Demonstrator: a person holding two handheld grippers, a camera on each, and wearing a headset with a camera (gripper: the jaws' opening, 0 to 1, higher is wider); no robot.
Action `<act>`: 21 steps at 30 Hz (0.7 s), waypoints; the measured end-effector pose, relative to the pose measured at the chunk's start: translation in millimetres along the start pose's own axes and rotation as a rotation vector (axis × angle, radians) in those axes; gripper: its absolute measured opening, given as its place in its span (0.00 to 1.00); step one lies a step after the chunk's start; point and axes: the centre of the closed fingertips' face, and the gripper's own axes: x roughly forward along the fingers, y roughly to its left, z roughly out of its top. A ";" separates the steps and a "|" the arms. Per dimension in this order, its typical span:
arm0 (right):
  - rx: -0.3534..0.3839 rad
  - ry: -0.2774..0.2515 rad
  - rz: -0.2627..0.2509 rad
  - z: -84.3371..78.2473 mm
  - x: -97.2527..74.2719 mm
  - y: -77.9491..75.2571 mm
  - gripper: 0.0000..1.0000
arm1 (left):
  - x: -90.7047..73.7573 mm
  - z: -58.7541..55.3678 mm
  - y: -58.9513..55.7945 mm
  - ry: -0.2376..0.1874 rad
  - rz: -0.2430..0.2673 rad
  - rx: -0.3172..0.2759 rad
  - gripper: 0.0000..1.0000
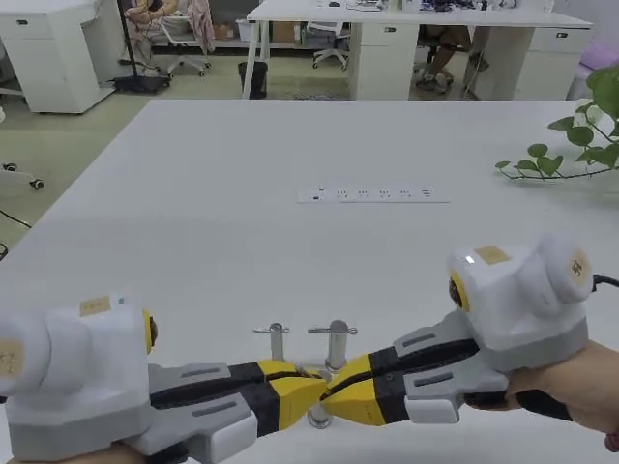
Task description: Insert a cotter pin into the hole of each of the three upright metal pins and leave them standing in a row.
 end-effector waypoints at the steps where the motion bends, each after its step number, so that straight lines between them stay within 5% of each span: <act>1: -0.013 0.010 -0.004 -0.2 0.2 0.1 0.03 | 0.1 0.1 -0.1 0.000 0.001 0.006 0.02; 8: -0.094 0.094 -0.029 -3.2 -3.7 -2.3 0.03 | 1.8 -1.8 -0.2 0.015 0.020 0.061 0.03; 17: -0.177 0.242 -0.082 -17.5 -14.9 -17.2 0.03 | 5.7 -11.6 11.0 0.059 0.078 0.127 0.26; 21: -0.198 0.296 -0.093 -23.5 -18.4 -22.7 0.03 | 6.7 -15.4 17.4 0.078 0.108 0.152 0.28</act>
